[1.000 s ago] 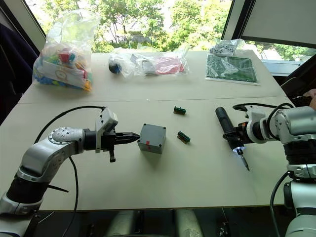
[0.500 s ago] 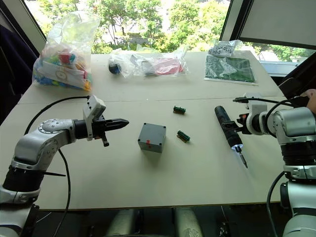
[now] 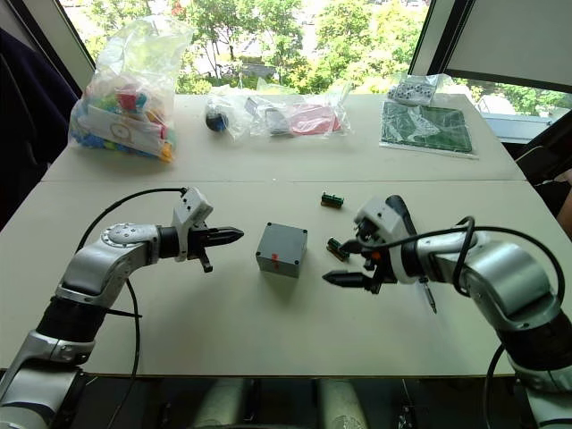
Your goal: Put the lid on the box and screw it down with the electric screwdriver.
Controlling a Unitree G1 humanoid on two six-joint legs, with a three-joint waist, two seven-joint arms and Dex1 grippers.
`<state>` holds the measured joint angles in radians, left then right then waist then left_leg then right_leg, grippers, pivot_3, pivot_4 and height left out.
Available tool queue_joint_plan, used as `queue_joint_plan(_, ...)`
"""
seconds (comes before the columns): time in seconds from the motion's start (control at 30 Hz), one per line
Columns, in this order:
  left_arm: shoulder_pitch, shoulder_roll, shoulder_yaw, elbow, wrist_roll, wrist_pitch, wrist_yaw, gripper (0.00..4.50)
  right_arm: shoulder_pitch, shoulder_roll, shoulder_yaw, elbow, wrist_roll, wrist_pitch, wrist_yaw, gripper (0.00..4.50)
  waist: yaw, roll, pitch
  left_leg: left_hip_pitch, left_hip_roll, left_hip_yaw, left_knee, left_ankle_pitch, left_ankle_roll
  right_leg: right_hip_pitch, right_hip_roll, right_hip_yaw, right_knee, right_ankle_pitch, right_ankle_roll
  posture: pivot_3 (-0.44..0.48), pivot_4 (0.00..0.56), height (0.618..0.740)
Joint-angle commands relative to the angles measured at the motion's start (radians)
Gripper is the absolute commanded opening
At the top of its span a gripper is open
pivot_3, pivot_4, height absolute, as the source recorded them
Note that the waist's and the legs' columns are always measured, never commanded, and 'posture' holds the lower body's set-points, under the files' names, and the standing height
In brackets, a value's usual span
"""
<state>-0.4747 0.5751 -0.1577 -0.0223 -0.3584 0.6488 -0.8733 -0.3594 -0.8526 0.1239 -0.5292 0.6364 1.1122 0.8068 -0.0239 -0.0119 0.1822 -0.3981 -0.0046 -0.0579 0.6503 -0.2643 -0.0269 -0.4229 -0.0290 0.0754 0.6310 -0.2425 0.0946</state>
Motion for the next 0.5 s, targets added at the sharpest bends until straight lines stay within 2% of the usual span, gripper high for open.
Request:
queue_joint_plan(0.03, -0.006, -0.019, -0.017, -0.035, 0.015, -0.017, 0.003, 0.00, -0.010, 0.046, 0.008, -0.045, -0.012, -0.026, -0.048, 3.88, 0.000, 0.000, 0.000, 0.001, 0.000, 0.000, 0.000, 0.000, -0.001, 0.000, 0.000, 0.000, 0.000, 0.001, -0.001, 0.000, 0.150, 0.740)
queue_joint_plan(0.5, -0.141, -0.088, -0.104, 0.171, 0.134, -0.168, -0.074, 0.00, -0.064, 0.205, 0.169, -0.007, -0.072, -0.046, -0.098, 3.88, 0.005, 0.000, 0.000, 0.001, 0.000, -0.001, -0.002, 0.000, -0.001, 0.000, 0.002, -0.001, 0.000, 0.002, 0.000, 0.000, 0.150, 0.740)
